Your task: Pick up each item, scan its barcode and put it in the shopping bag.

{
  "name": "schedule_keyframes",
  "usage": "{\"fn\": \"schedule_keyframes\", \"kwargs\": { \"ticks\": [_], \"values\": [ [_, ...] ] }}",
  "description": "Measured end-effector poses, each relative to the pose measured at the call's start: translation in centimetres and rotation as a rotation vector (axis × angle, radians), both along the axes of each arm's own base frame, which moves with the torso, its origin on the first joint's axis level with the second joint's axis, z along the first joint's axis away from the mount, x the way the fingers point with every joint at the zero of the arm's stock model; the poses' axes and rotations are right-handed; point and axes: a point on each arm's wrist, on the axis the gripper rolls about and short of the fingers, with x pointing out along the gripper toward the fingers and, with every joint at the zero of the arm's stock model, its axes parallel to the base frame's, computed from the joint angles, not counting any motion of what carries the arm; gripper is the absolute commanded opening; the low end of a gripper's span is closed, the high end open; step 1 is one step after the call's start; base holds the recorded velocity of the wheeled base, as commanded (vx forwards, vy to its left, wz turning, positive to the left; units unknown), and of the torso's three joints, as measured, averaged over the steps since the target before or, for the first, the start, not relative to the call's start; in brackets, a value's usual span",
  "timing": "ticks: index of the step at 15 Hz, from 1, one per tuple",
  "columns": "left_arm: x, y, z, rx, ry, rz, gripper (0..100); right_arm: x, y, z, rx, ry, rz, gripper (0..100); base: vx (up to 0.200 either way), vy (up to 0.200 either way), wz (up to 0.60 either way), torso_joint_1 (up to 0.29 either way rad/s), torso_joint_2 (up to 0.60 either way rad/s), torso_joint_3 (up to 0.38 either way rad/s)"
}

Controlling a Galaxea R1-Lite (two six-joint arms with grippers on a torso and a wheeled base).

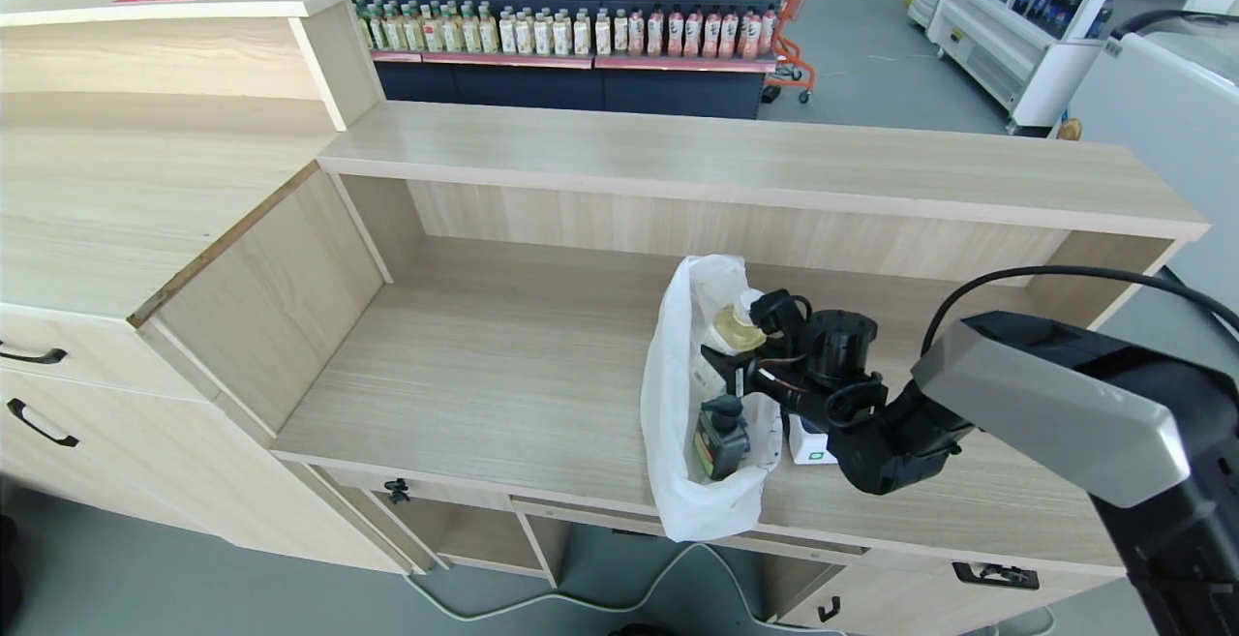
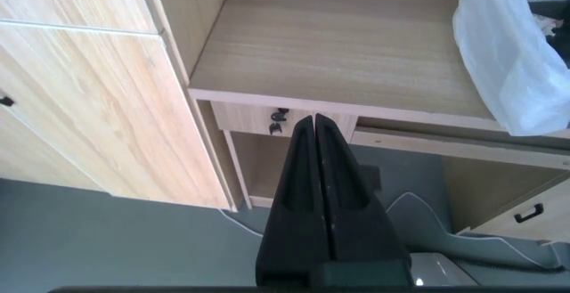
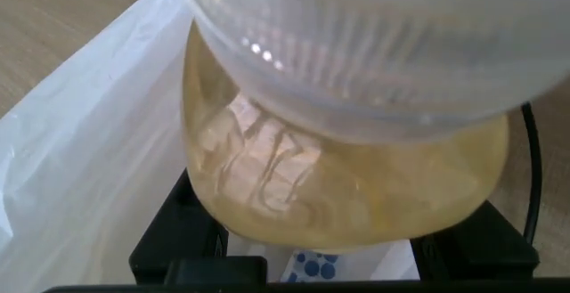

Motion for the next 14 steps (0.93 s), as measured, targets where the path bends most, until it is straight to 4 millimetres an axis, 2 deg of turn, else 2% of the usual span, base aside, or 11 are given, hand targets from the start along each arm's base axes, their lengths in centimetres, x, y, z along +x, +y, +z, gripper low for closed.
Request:
{"fn": "schedule_keyframes", "kwargs": {
  "ticks": [7,12,13,14],
  "values": [
    [0.0,0.0,0.0,0.0,0.0,0.0,0,0.7,-0.1,-1.7,-0.055,-0.014,-0.002,0,0.0,0.0,0.0,0.0,0.0,0.0],
    [0.0,0.0,0.0,0.0,0.0,0.0,0,0.9,-0.3,-2.0,-0.058,-0.012,-0.007,0,0.0,0.0,0.0,0.0,0.0,0.0],
    [0.0,0.0,0.0,0.0,0.0,0.0,0,0.9,-0.4,-2.0,-0.058,-0.012,-0.007,100,0.0,0.0,0.0,0.0,0.0,0.0],
    [0.0,0.0,0.0,0.0,0.0,0.0,0,0.9,-0.4,-2.1,-0.058,-0.012,-0.009,100,0.0,0.0,0.0,0.0,0.0,0.0]
  ]
}}
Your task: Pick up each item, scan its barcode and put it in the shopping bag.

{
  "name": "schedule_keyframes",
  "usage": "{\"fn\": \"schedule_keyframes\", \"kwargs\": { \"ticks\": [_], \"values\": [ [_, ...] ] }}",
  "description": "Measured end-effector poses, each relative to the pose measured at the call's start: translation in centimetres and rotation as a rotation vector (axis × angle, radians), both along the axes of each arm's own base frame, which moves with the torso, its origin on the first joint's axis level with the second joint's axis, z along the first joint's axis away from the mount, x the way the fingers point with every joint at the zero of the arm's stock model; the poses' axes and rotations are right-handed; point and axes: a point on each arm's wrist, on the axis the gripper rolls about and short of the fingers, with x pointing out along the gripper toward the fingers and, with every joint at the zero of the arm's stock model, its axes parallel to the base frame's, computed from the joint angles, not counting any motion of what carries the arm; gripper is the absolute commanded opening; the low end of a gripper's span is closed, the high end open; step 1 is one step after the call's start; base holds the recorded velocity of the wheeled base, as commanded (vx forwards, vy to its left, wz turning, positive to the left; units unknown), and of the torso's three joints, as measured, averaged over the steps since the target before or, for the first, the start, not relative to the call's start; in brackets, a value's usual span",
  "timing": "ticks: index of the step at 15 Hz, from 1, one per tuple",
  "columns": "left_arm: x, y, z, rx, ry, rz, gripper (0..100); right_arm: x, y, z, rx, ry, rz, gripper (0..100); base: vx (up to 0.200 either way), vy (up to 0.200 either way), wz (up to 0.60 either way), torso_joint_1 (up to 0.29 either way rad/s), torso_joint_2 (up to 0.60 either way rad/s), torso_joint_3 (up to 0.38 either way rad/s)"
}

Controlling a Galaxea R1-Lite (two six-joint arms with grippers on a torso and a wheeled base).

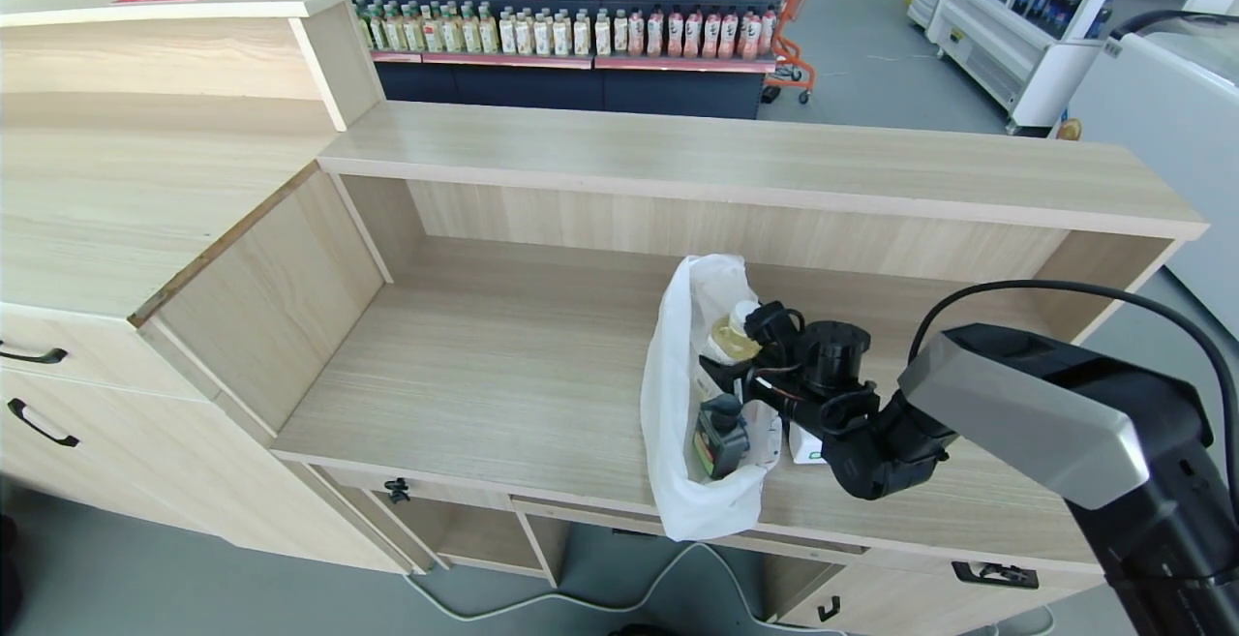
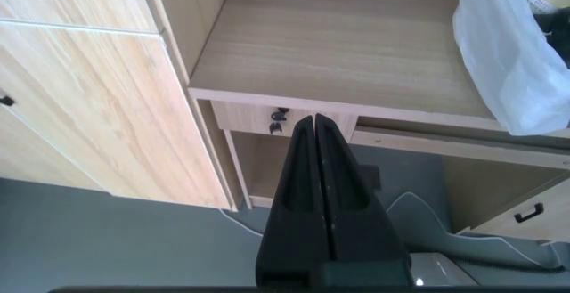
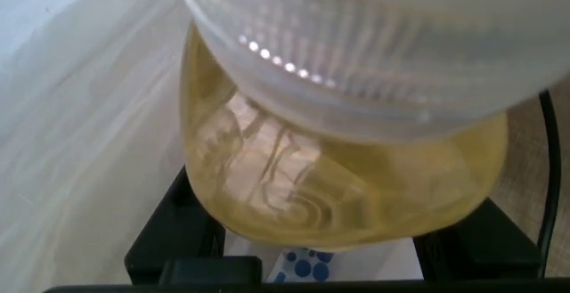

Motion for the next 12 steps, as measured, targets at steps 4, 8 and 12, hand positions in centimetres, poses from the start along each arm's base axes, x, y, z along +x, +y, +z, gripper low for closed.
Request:
{"fn": "schedule_keyframes", "kwargs": {
  "ticks": [4,8,12],
  "values": [
    [0.0,0.0,0.0,0.0,0.0,0.0,0,0.2,-0.7,0.3,0.002,-0.002,-0.014,100,0.0,0.0,0.0,0.0,0.0,0.0],
    [0.0,0.0,0.0,0.0,0.0,0.0,0,-0.5,-1.9,2.3,0.031,-0.003,-0.018,100,0.0,0.0,0.0,0.0,0.0,0.0],
    [0.0,0.0,0.0,0.0,0.0,0.0,0,-2.8,-3.1,7.6,0.142,0.012,-0.03,100,0.0,0.0,0.0,0.0,0.0,0.0]
  ]
}}
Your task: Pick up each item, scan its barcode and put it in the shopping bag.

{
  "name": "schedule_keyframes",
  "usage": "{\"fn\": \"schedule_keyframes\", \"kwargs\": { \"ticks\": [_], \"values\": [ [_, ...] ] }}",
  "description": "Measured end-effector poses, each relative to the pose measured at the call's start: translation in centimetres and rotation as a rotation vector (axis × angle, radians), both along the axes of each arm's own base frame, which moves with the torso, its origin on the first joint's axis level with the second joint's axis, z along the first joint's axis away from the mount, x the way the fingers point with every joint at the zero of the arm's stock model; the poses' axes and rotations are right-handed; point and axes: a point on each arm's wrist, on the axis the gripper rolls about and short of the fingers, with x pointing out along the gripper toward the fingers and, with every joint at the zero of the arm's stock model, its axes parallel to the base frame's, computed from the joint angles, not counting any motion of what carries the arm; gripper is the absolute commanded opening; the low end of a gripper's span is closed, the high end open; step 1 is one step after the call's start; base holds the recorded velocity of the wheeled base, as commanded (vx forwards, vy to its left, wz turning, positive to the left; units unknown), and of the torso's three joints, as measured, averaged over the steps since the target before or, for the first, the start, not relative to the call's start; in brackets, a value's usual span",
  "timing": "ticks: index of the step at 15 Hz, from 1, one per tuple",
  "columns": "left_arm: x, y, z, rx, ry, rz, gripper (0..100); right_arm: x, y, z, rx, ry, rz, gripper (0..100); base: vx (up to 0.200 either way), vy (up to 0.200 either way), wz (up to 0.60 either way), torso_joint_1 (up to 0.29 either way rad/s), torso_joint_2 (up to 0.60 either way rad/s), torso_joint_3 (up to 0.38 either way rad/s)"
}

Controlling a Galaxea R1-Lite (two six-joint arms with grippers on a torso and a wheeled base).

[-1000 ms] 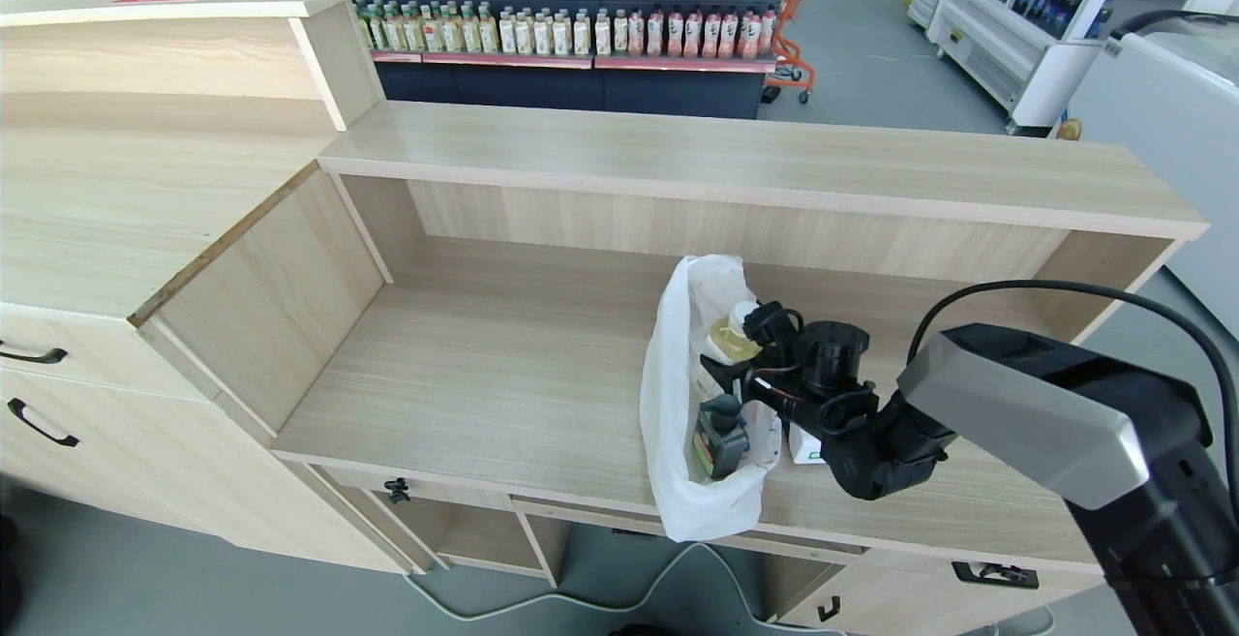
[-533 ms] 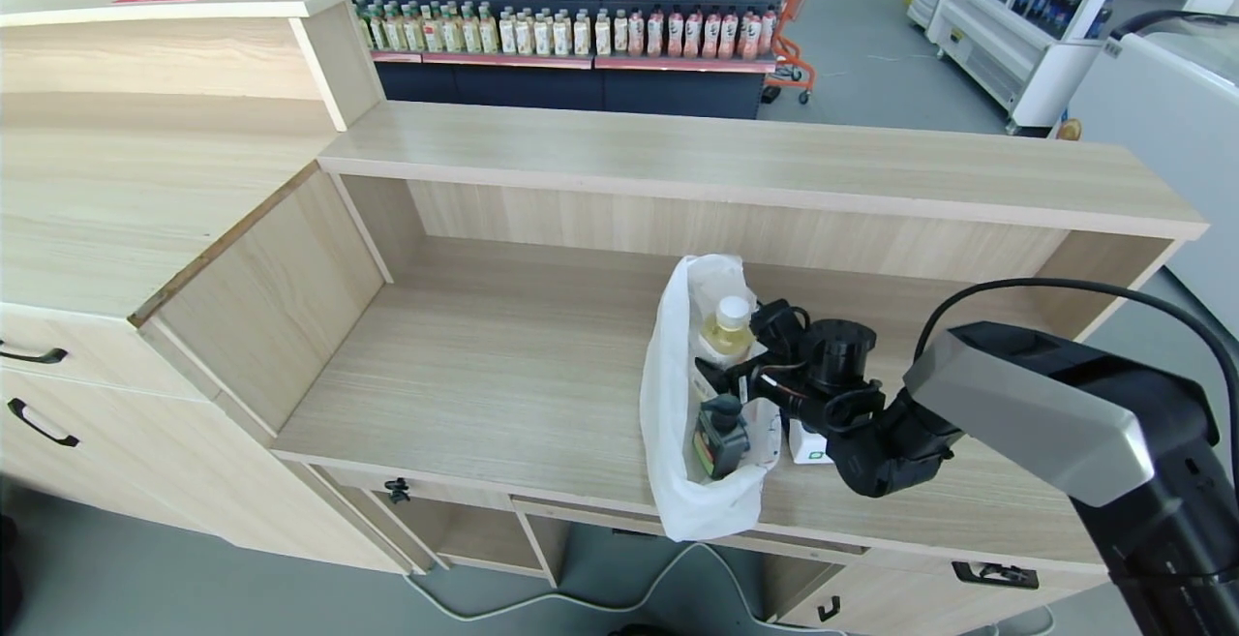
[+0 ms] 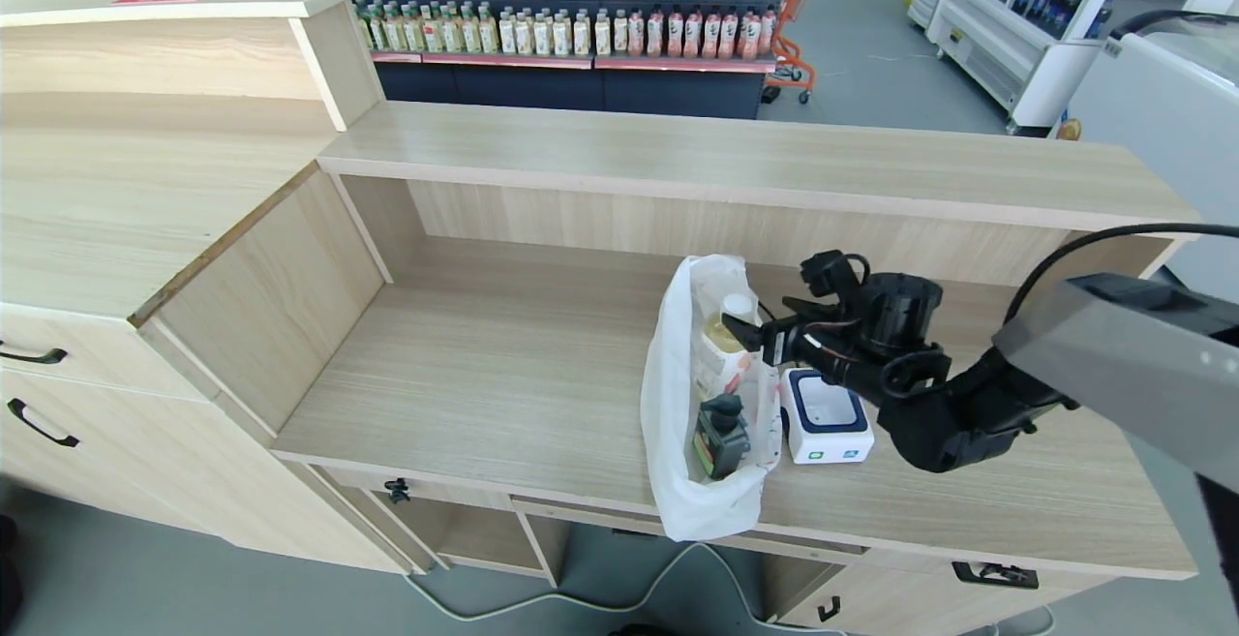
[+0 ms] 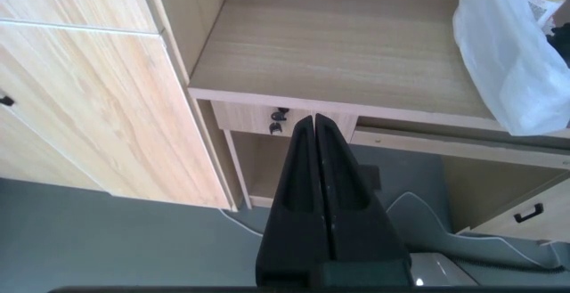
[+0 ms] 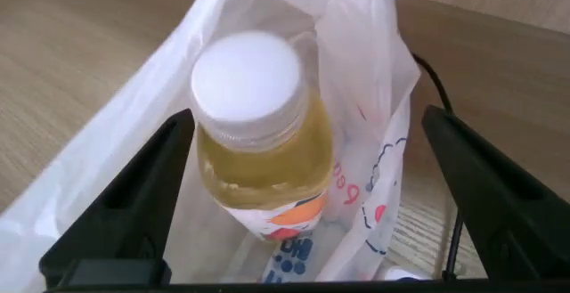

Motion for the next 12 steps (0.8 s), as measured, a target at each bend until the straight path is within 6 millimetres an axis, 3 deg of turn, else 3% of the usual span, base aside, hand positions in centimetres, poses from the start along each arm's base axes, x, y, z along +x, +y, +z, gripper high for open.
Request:
{"fn": "schedule_keyframes", "kwargs": {
  "ticks": [3,6,9,12],
  "values": [
    [0.0,0.0,0.0,0.0,0.0,0.0,0,-3.9,-1.3,6.1,0.033,0.002,-0.009,100,0.0,0.0,0.0,0.0,0.0,0.0],
    [0.0,0.0,0.0,0.0,0.0,0.0,0,-11.1,-4.3,11.8,0.045,0.002,-0.124,100,0.0,0.0,0.0,0.0,0.0,0.0],
    [0.0,0.0,0.0,0.0,0.0,0.0,0,-20.5,-8.7,12.4,0.0,0.085,-0.32,100,0.0,0.0,0.0,0.0,0.0,0.0],
    [0.0,0.0,0.0,0.0,0.0,0.0,0,-30.0,-11.6,9.3,-0.043,0.145,-0.454,100,0.0,0.0,0.0,0.0,0.0,0.0]
  ]
}}
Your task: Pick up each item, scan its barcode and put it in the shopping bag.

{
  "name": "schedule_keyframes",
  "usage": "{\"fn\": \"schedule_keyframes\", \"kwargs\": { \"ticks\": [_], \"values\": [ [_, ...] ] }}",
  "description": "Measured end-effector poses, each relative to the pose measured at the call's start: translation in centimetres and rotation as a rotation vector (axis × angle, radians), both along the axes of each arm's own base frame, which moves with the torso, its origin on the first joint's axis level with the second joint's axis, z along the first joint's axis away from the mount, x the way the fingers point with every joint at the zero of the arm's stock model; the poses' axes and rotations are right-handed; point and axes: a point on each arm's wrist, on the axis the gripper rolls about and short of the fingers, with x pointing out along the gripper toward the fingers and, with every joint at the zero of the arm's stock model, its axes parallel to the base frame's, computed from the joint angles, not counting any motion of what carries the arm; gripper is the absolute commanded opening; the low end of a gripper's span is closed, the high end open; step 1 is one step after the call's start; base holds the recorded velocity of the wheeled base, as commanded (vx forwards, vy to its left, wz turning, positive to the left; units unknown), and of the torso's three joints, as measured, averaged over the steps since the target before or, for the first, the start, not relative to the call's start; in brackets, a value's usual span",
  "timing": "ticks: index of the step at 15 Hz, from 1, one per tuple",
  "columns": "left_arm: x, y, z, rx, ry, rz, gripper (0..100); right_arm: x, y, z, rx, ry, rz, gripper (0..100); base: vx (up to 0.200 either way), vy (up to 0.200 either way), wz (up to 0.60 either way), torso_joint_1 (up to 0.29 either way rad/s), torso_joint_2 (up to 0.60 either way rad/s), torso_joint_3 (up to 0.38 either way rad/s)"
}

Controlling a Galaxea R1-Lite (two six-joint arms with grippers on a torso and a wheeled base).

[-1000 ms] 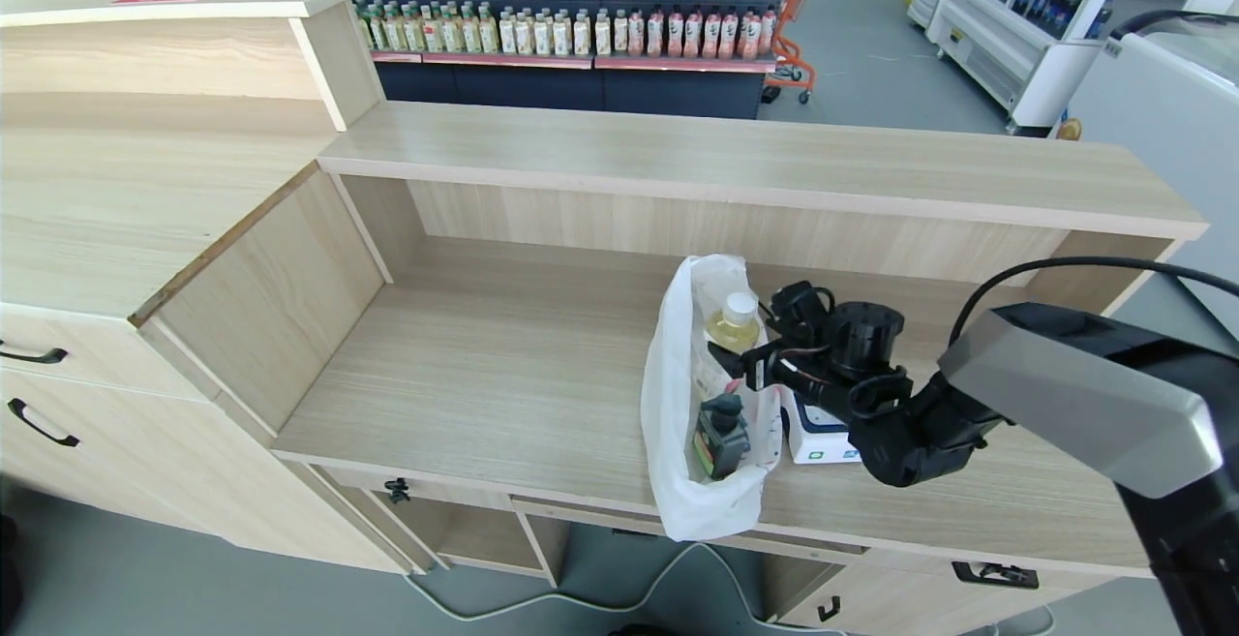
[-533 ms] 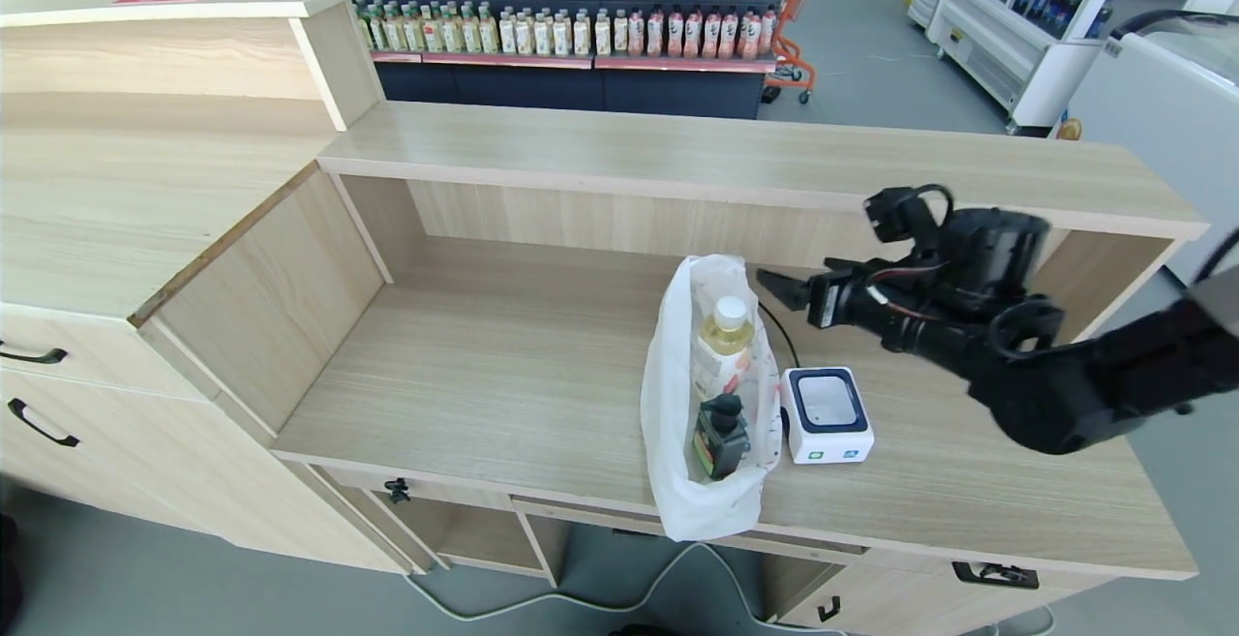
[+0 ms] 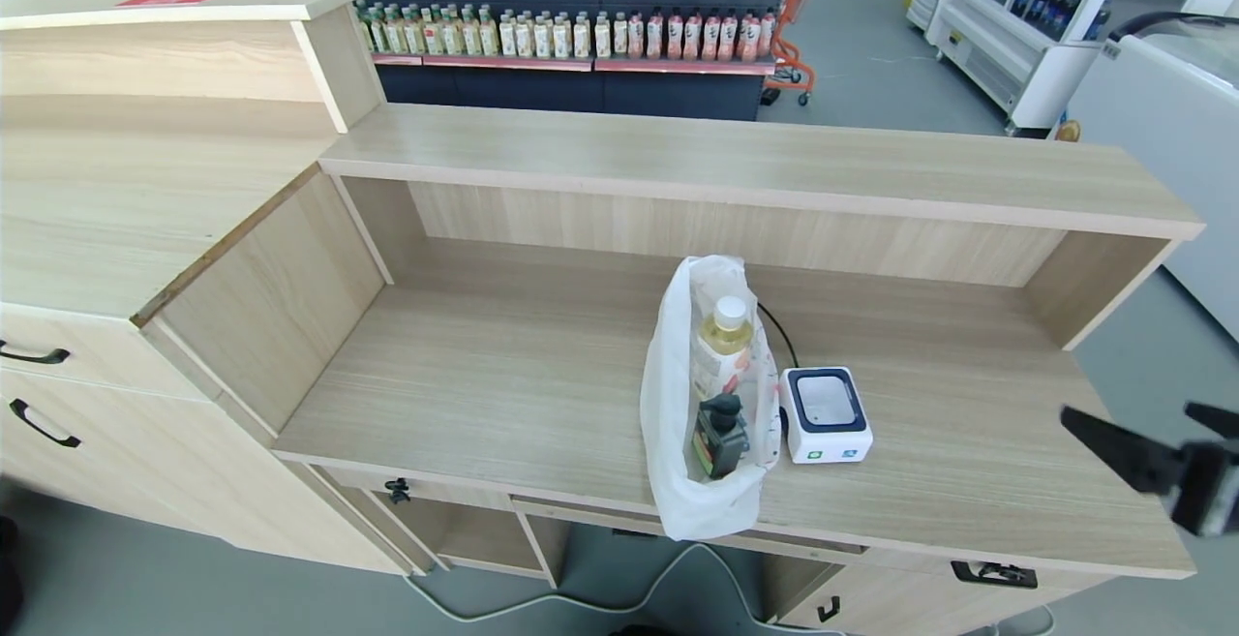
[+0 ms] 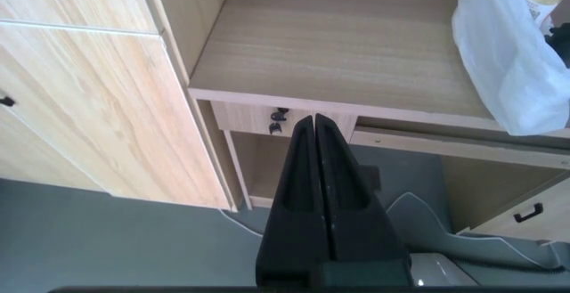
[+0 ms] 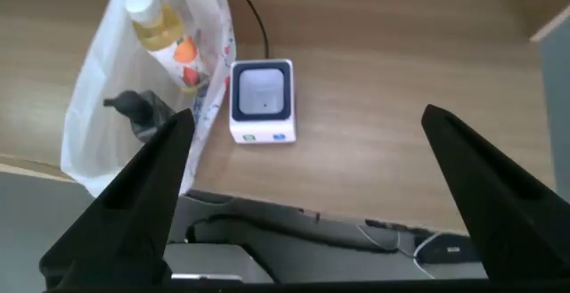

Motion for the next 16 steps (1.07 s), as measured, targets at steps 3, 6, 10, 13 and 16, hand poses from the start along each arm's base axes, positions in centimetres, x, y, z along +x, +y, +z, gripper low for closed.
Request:
{"fn": "schedule_keyframes", "kwargs": {
  "ticks": [3,6,10,13,16],
  "values": [
    [0.0,0.0,0.0,0.0,-0.001,0.0,0,-6.8,-1.1,-4.5,-0.015,-0.002,-0.054,100,0.0,0.0,0.0,0.0,0.0,0.0],
    [0.0,0.0,0.0,0.0,0.0,0.0,0,-10.7,-1.5,-8.4,-0.01,-0.016,-0.058,100,0.0,0.0,0.0,0.0,0.0,0.0],
    [0.0,0.0,0.0,0.0,0.0,0.0,0,-13.0,-1.4,-10.3,-0.006,-0.14,-0.043,100,0.0,0.0,0.0,0.0,0.0,0.0],
    [0.0,0.0,0.0,0.0,0.0,0.0,0,-13.4,-1.4,-10.5,0.0,-0.189,-0.049,100,0.0,0.0,0.0,0.0,0.0,0.0],
    [0.0,0.0,0.0,0.0,0.0,0.0,0,-13.5,-1.4,-10.6,0.001,-0.204,-0.05,100,0.0,0.0,0.0,0.0,0.0,0.0]
  ]
}}
